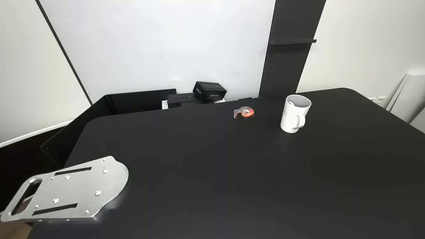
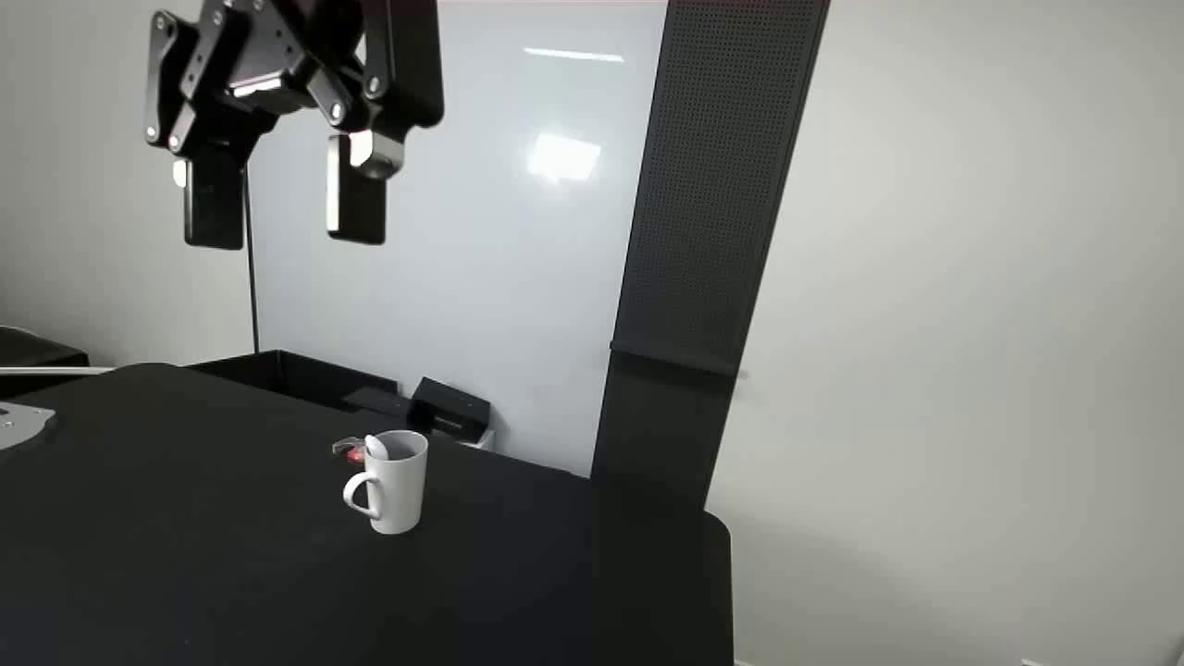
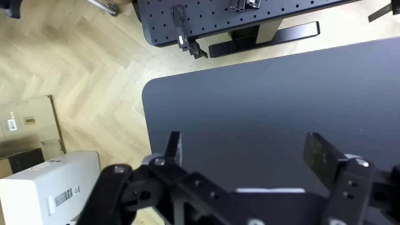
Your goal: Take the white spoon out of the mug
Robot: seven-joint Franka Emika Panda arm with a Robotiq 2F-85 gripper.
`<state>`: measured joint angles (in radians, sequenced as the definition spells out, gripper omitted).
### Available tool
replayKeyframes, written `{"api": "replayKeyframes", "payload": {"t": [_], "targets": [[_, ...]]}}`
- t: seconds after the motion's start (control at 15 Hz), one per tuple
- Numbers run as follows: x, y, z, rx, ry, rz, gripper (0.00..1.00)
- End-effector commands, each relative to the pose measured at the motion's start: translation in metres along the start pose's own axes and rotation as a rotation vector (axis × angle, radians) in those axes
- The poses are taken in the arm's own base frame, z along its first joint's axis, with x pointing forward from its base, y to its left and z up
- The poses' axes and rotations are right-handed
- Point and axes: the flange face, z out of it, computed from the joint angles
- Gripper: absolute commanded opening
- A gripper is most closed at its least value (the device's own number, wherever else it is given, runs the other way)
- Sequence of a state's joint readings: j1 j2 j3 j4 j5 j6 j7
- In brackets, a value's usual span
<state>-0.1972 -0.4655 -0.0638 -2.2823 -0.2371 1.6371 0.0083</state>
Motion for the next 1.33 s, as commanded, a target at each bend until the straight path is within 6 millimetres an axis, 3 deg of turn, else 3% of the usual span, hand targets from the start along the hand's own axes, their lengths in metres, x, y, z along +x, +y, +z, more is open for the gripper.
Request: {"api": "replayKeyframes", "payload": {"t": [0.0,0.93,1.27], "targets": [[0.0,0.0,-0.001,0.0,0.0,0.0,1.0],[0.0,0.0,-0.001,0.0,0.001,0.0,1.0],[0.019,-0.014,0.006,0.001,0.017,0.012,1.0]]}}
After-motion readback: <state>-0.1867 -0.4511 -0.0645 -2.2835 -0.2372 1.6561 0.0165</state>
